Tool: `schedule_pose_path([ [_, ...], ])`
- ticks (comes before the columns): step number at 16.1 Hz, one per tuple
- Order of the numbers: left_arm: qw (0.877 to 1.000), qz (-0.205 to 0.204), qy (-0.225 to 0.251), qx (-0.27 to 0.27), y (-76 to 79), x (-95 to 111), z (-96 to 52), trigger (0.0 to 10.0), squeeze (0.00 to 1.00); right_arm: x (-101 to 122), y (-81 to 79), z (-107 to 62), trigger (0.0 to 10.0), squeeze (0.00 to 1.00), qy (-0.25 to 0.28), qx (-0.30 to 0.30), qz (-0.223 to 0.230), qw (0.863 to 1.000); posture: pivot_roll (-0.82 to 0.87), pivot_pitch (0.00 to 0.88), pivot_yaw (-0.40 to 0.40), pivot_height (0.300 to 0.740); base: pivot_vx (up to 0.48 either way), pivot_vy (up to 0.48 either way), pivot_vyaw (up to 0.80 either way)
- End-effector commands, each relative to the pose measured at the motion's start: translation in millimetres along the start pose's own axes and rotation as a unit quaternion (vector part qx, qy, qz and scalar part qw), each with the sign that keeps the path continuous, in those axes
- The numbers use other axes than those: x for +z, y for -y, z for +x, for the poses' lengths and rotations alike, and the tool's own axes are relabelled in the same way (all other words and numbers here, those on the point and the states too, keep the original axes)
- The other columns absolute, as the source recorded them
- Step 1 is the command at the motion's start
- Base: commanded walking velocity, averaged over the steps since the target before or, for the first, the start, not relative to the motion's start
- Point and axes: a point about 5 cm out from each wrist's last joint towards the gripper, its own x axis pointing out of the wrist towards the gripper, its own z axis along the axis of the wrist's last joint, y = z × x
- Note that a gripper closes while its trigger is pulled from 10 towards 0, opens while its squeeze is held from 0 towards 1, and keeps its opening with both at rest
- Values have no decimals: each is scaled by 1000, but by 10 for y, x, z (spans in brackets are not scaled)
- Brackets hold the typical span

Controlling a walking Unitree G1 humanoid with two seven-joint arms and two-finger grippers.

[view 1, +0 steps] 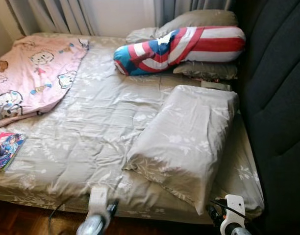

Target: Clean up the room

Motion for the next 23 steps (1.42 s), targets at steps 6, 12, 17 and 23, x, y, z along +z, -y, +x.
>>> schedule_pose_path([
  [6, 998, 33, -19, -48, -17, -121, -61, 10000, 0, -33, 5, -11, 10000, 0, -2, -8, 12, 1000, 24, 157, -17, 740, 0, 0, 0],
  [12, 985, 38, 154, -67, 239, 597, 72, 10000, 0, 19, 24, -22, 10000, 0, 29, -7, 10, 999, 14, 157, -29, 740, 0, 0, 0],
  [17, 967, 6, 253, -10, 30, 1028, 58, 10000, 0, 43, 20, -43, 10000, 0, 59, 3, 12, 998, -18, 123, -25, 740, 0, 0, 0],
  [23, 959, 26, 282, 5, -184, 1049, -55, 10000, 0, 52, 10, -65, 10000, 0, 84, 12, 21, 996, -21, 104, -22, 740, 0, 0, 0],
])
